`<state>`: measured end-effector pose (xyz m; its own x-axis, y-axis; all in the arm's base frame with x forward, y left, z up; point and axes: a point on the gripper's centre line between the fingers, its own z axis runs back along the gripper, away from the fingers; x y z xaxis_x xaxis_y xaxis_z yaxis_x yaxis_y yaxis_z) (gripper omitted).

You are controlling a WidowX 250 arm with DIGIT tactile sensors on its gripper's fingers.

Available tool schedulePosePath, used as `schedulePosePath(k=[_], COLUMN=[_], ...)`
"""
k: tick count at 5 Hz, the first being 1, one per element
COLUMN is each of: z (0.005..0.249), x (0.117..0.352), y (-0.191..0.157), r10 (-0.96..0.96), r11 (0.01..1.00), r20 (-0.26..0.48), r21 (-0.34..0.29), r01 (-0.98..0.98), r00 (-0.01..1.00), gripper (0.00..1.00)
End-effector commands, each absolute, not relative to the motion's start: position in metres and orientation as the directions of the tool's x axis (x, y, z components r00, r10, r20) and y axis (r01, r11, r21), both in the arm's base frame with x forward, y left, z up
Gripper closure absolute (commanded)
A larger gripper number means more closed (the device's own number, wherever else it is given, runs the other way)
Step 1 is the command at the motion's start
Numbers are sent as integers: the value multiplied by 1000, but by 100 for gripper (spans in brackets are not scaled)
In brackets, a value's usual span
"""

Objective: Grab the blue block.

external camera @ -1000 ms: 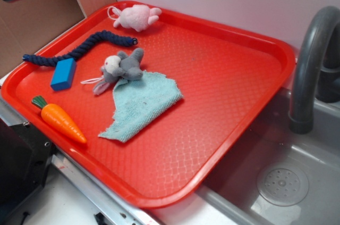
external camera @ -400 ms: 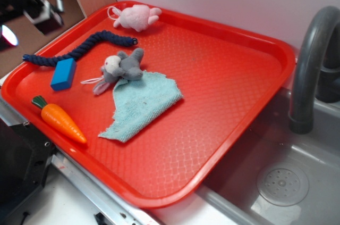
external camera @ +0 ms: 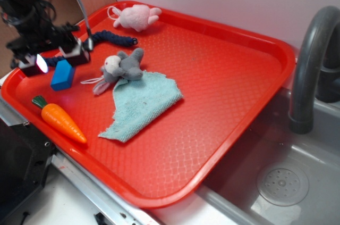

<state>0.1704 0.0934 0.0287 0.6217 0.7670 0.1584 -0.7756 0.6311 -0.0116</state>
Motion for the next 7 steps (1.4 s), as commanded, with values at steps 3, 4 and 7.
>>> schedulePosePath(k=[3,4,7], z=[18,22,162], x=[183,186,200], y=[97,96,34], r10=[751,747,563], r11=[650,645,825], r20=[167,189,210], r21=[-13,27,-80], r01=[-760,-764,-560], r00=[639,638,799], gripper=[100,100,100])
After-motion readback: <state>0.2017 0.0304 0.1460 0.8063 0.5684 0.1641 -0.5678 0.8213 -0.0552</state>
